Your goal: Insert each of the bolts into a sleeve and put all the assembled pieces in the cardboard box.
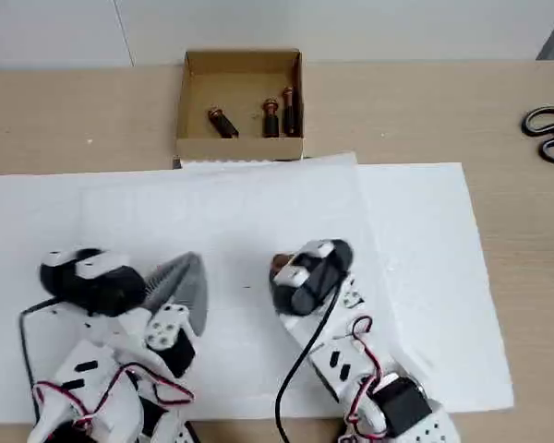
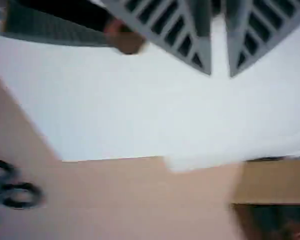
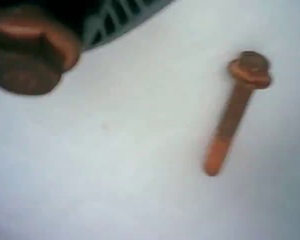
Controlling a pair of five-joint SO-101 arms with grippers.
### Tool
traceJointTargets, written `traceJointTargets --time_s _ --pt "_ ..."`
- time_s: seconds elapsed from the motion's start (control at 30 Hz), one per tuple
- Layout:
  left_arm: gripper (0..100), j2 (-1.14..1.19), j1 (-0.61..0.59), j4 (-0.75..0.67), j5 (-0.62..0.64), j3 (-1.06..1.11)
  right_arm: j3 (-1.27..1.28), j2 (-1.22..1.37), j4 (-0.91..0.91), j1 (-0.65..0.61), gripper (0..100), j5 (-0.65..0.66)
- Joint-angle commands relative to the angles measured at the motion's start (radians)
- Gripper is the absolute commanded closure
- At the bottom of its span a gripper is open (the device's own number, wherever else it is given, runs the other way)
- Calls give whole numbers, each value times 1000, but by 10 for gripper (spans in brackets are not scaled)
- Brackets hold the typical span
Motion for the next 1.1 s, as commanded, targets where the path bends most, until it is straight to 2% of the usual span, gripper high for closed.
traceJointTargets --time_s 0.0,0.1,0.23,0.33,0.6,0.77,1.07 --pt "994 3 -158 -28 -9 93 11 -1 -140 116 995 -18" --pt "994 3 -245 -104 -63 255 5 1 -206 159 996 -18" --pt "994 3 -287 -233 -170 440 -20 2 -193 162 996 8" --pt "994 3 -292 -272 -186 496 -20 2 -197 171 996 69" --pt "994 3 -292 -285 -186 558 -123 62 -189 173 996 71" --pt "994 3 -292 -285 -184 565 -296 338 -243 171 996 54" --pt "994 3 -292 -285 -186 565 -783 1061 -435 180 996 -35"
